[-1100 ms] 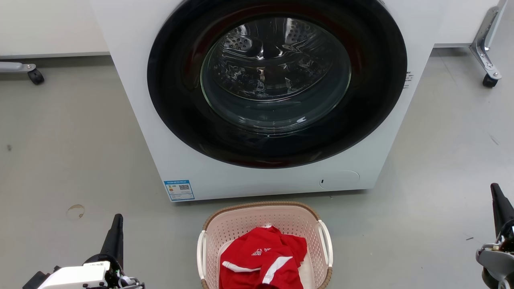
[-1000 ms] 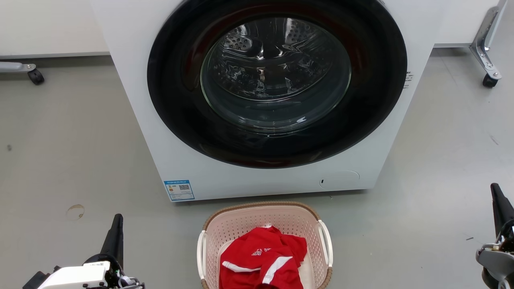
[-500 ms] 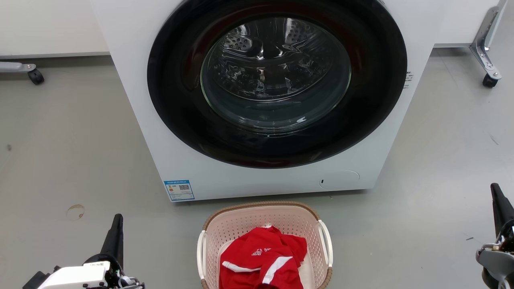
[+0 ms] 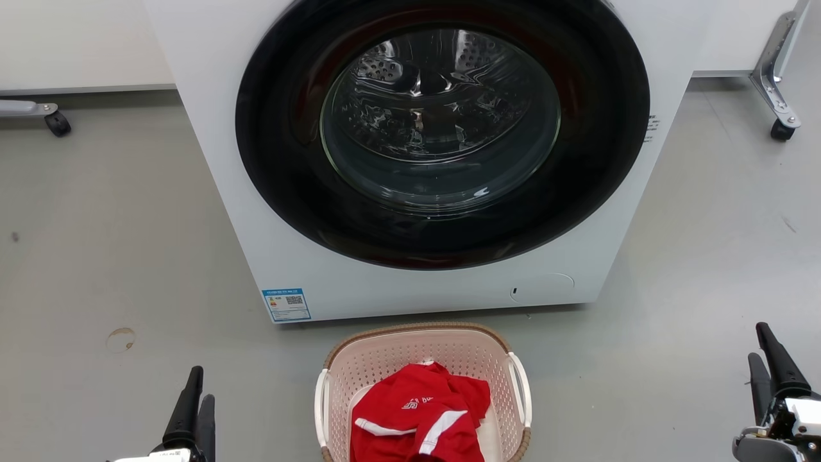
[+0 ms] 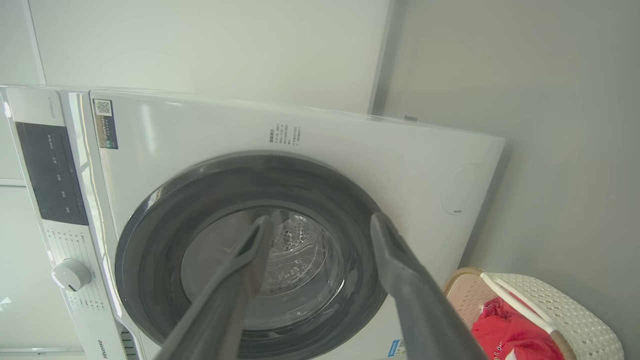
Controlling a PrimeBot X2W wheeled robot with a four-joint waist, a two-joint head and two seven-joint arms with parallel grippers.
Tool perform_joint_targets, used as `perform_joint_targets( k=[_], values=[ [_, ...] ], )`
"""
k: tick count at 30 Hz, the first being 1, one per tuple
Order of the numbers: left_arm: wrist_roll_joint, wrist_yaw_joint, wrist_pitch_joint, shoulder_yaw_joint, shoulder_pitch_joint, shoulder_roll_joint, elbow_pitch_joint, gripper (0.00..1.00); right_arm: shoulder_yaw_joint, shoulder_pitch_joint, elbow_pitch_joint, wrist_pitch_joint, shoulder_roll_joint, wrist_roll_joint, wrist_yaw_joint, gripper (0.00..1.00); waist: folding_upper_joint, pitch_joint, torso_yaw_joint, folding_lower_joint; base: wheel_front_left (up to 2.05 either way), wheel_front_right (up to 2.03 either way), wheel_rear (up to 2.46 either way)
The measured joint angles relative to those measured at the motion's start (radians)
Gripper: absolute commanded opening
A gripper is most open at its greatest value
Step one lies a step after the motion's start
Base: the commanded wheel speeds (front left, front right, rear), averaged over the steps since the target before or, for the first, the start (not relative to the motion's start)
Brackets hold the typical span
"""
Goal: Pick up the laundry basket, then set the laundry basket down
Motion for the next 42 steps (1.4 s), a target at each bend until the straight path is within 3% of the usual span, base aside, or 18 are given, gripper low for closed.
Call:
perform_joint_targets(
  k=[19, 30, 42],
  values=[
    [0.009, 0.005, -0.057, -0.035, 0.001, 0.007, -0.029, 1.0, 0.051, 0.0, -0.015, -0.05, -0.019, -0.05, 0.0, 1.0, 0.0, 0.002, -0.001, -0.0002, 0.0, 0.0, 0.0],
    [0.145, 0.042, -0.091, -0.058, 0.005, 0.013, -0.04, 1.0, 0.076, -0.003, -0.009, -0.09, -0.026, -0.168, 0.0, 1.0, 0.0, 0.0, -0.001, -0.0003, 0.0, 0.0, 0.0],
    [0.34, 0.103, -0.122, -0.112, 0.012, 0.042, -0.054, 1.0, 0.089, -0.021, 0.01, -0.127, -0.029, -0.392, 0.0, 1.0, 0.0, 0.0, -0.002, -0.0003, 0.0, 0.0, 0.0]
  ],
)
